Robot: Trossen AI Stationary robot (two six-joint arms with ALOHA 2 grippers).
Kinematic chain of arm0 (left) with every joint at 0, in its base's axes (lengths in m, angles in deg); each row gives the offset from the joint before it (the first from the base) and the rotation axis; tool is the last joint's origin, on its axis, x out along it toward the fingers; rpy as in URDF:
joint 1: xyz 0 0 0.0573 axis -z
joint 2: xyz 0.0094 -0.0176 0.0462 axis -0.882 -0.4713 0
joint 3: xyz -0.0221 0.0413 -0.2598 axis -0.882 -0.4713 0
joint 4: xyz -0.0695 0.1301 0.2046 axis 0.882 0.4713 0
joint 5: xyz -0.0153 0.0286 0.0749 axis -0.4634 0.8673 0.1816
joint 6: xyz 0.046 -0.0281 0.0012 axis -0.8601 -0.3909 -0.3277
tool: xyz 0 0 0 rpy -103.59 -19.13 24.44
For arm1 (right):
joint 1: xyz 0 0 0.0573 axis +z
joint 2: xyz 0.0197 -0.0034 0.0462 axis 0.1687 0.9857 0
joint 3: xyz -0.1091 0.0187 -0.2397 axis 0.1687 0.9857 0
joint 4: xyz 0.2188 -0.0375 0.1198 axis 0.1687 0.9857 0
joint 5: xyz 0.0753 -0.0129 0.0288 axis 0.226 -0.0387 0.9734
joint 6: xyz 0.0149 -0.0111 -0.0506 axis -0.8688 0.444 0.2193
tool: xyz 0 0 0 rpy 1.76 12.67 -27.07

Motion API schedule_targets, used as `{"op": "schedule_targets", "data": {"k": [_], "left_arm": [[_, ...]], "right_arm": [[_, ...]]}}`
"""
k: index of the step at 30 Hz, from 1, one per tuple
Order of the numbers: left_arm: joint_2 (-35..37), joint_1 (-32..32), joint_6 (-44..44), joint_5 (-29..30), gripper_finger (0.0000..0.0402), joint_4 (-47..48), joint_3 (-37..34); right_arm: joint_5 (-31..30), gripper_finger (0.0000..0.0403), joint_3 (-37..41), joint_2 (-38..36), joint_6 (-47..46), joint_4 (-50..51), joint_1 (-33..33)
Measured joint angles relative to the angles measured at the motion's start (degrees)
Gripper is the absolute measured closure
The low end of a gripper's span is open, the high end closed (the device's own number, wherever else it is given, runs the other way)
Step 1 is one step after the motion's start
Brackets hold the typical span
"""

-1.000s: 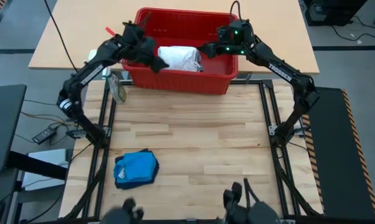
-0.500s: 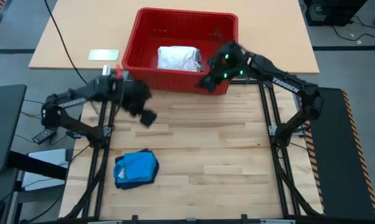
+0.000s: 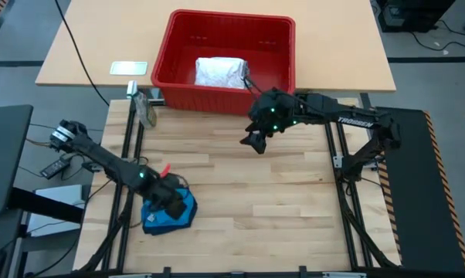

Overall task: Fold laundry
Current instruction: Put the dark and light blue shorts into the red laundry bin

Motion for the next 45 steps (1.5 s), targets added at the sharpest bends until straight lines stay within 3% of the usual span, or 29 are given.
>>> {"op": "schedule_targets", "data": {"k": [7,13,17,21,28,31,34,36,39,42,45], "left_arm": [[-5.87,1.21,6.74,-0.05,0.0173,-20.28,-10.58],[-15.03,-4.95,-1.55,0.79,0.0178,-42.9,-11.77],[-20.66,-12.16,-8.67,3.47,0.0187,-52.77,-7.2],[-21.77,-16.02,-16.24,4.11,0.0193,-45.13,3.26],[-18.36,-13.95,-20.52,8.13,0.0185,-16.93,18.98],[-16.6,-11.79,-18.16,13.43,0.0181,-6.77,19.66],[-15.54,-10.41,-14.01,15.28,0.0178,-4.25,15.14],[-14.91,-10.03,-12.65,14.55,0.0177,-8.31,10.38],[-14.5,-10.34,-11.9,12.53,0.0177,-22.35,2.24],[-14.43,-11.18,-11.18,12.5,0.0177,-36.9,-4.45],[-15.01,-12.35,-10.45,12.5,0.0177,-45.42,-9.41]], "right_arm": [[-0.58,0.0117,0.0,0.01,-2.87,4.62,4.01],[-8.22,0.0117,0.0,-0.22,-4.63,14.74,7.96],[-11.8,0.0117,0.99,-0.3,-5.43,17.9,9.4],[-10.72,0.0117,5.87,-0.5,-8.28,17.15,9.68],[-4.25,0.0117,20.95,-0.61,-13.77,1.93,10.47],[-2.03,0.0117,28.15,-0.61,-16.23,-6.93,11.4],[1.97,0.0117,35.31,-0.59,-20.01,-19.2,11.98],[4.1,0.0117,39.71,-0.59,-22.68,-28.07,12.31],[4.46,0.0117,45.75,-0.59,-27.09,-39.98,12.92],[0.57,0.0117,50.92,-0.59,-30.0,-46.36,13.18],[-3.3,0.0117,56.0,-0.51,-33.67,-52.0,13.11]]}}
